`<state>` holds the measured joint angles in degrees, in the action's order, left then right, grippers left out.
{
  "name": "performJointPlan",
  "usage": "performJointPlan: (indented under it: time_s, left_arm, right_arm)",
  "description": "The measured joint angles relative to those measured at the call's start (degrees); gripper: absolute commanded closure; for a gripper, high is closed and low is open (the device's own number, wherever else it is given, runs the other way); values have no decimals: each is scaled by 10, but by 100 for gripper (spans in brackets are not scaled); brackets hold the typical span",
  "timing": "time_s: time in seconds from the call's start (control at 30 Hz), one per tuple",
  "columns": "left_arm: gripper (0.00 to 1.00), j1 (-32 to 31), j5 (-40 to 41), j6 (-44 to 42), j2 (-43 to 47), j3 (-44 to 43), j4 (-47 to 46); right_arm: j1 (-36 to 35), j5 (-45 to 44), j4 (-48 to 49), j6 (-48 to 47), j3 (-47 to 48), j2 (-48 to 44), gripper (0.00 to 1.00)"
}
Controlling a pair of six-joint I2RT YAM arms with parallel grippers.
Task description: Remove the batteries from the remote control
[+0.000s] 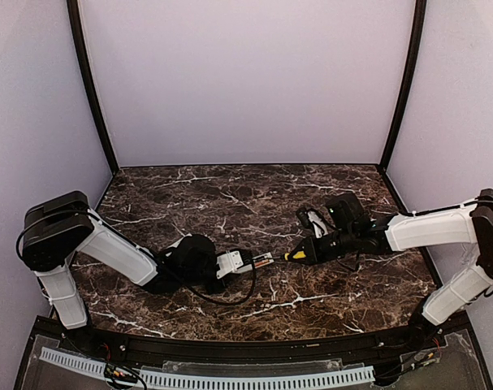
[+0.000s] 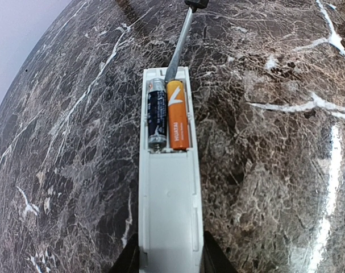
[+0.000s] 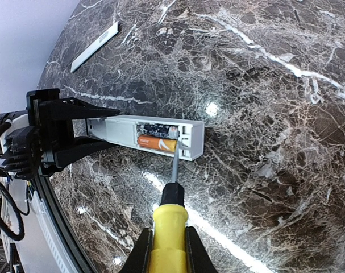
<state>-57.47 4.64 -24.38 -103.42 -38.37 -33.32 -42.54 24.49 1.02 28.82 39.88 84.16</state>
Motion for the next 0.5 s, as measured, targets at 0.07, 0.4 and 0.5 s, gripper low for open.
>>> performJointPlan:
  time_s: [0.07,0.4,0.5]
  left_arm:
    - [100,0,0,0,0,0,0]
    - [100,0,0,0,0,0,1]
    - [100,0,0,0,0,0,1]
  right_arm:
    - [0,1,1,2,0,0,100]
    - [0,2,1,5,0,0,100]
    - [0,2,1,5,0,-1,100]
